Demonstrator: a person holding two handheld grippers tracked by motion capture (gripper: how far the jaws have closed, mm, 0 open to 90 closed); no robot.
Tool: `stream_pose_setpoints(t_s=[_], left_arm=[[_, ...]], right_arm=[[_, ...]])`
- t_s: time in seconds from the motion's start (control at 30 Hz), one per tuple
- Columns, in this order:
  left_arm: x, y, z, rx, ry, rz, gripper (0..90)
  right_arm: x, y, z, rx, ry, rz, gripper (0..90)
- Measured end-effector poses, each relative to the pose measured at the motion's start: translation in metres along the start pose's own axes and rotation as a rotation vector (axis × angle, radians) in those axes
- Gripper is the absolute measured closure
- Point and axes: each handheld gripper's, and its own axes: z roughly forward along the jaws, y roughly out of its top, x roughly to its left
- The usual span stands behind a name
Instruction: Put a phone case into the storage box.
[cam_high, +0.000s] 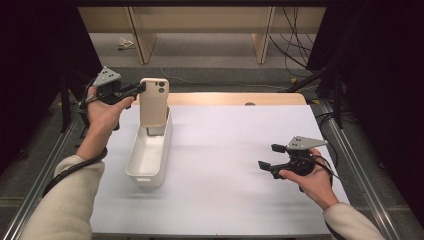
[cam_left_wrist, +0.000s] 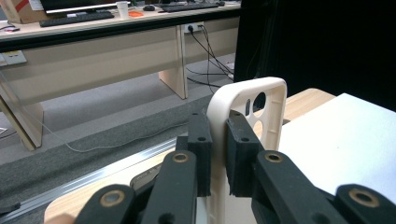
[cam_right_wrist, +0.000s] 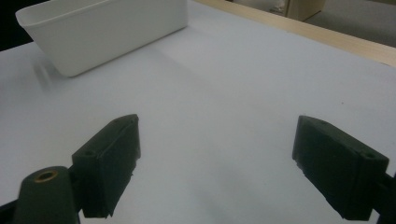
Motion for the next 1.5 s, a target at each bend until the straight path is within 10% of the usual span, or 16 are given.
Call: stream_pose_setpoints(t_s=[1.5], left_arm=[[0.011, -0.048, 0.024, 0.069, 0.025, -0.015, 81.5]], right_arm=[[0.000, 0.000, 0.000, -0.005, 0.005, 0.000, 16.0]])
